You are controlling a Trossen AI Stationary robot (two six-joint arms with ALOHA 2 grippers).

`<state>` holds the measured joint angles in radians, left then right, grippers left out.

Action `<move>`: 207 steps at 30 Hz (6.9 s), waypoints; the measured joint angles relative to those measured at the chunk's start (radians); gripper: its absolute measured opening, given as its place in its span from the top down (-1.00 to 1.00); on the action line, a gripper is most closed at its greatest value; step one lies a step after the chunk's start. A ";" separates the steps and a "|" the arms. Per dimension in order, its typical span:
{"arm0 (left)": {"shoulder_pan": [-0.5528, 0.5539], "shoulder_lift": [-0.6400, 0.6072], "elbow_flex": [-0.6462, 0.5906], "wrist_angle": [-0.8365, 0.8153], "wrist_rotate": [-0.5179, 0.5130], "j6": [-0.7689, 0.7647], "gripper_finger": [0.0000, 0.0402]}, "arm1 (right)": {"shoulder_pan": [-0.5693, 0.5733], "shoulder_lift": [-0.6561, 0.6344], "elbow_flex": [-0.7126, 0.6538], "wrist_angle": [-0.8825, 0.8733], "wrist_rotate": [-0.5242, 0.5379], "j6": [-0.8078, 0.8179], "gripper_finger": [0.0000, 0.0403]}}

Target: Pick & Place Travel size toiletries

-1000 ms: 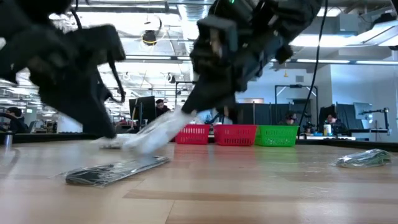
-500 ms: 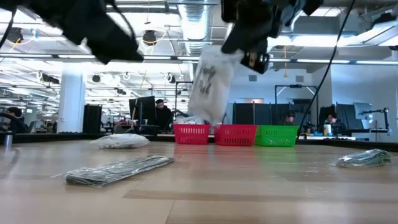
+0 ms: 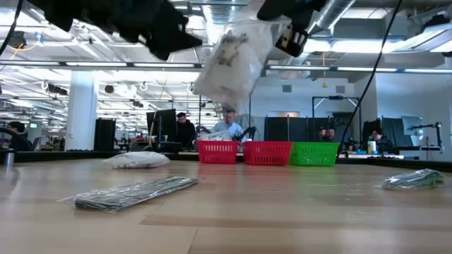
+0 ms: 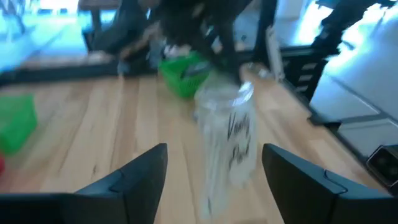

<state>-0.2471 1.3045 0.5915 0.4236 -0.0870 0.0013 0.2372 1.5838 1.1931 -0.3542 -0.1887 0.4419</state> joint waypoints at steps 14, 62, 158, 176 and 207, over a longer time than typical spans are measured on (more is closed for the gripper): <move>0.121 -0.057 0.001 0.312 0.459 -0.102 -0.23 | -0.002 0.000 0.074 0.179 -0.073 -0.106 1.00; 0.139 0.162 0.164 -0.119 0.327 0.106 -0.15 | -0.033 0.179 0.220 -0.166 -0.094 -0.233 1.00; 1.047 0.523 0.318 0.301 0.689 -0.172 0.97 | -0.031 -0.328 -0.240 0.505 0.041 -0.327 0.44; 1.094 0.601 0.332 0.302 0.719 -0.278 0.97 | -0.030 -0.321 -0.241 0.520 0.041 -0.336 0.44; 1.092 0.732 0.403 0.293 0.681 -0.481 0.81 | -0.021 -0.321 -0.241 0.519 0.033 -0.334 0.44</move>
<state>0.8452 2.0361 0.9940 0.7162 0.5942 -0.4797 0.2157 1.2625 0.9524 0.1650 -0.1560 0.1081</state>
